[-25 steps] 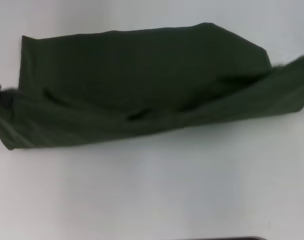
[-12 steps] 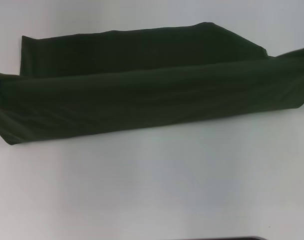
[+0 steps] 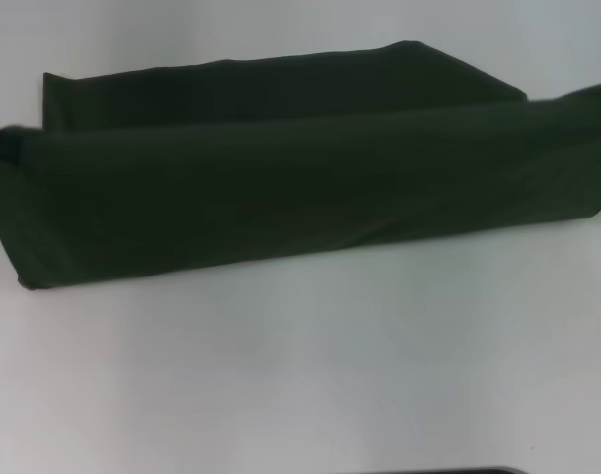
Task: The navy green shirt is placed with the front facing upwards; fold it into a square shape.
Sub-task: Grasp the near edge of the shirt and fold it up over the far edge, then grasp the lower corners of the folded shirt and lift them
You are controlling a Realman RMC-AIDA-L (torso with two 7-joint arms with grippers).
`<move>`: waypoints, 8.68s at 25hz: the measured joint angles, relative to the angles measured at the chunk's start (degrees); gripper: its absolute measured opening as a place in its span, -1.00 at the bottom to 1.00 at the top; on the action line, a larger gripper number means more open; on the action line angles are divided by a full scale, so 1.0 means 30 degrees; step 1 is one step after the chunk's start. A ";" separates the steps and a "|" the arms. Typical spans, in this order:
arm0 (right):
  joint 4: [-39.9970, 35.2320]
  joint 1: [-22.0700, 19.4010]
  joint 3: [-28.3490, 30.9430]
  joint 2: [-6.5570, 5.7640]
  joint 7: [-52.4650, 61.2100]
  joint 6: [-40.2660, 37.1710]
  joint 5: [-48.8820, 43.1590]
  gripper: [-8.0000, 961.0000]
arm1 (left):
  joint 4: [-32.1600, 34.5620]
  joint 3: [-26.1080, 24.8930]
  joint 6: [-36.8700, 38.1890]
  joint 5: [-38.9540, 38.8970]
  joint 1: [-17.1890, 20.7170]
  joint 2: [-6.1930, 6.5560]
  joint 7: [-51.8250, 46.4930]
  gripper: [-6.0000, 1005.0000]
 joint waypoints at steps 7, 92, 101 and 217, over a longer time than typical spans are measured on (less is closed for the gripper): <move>0.0058 0.0246 0.0053 0.0430 0.1163 0.2743 0.0142 -0.90 | -0.0199 0.0326 -0.2466 0.0070 -0.0698 -0.0325 -0.1137 -0.90; 0.2039 0.2436 -0.3779 0.1400 0.1311 1.0430 0.0795 0.97 | -0.1419 0.2587 -1.0915 0.1412 -0.1995 -0.2361 -0.3517 0.39; 0.1045 0.1774 -0.1593 0.1028 0.1366 0.6121 0.3683 0.96 | -0.0174 0.2399 -0.7331 -0.1724 -0.1849 -0.2138 -0.3444 0.38; 0.1787 -0.1399 -0.2280 0.2408 0.0530 0.8022 -0.0139 0.96 | -0.4844 0.3424 -0.8386 0.2001 -0.0446 -0.1801 -0.3951 -0.89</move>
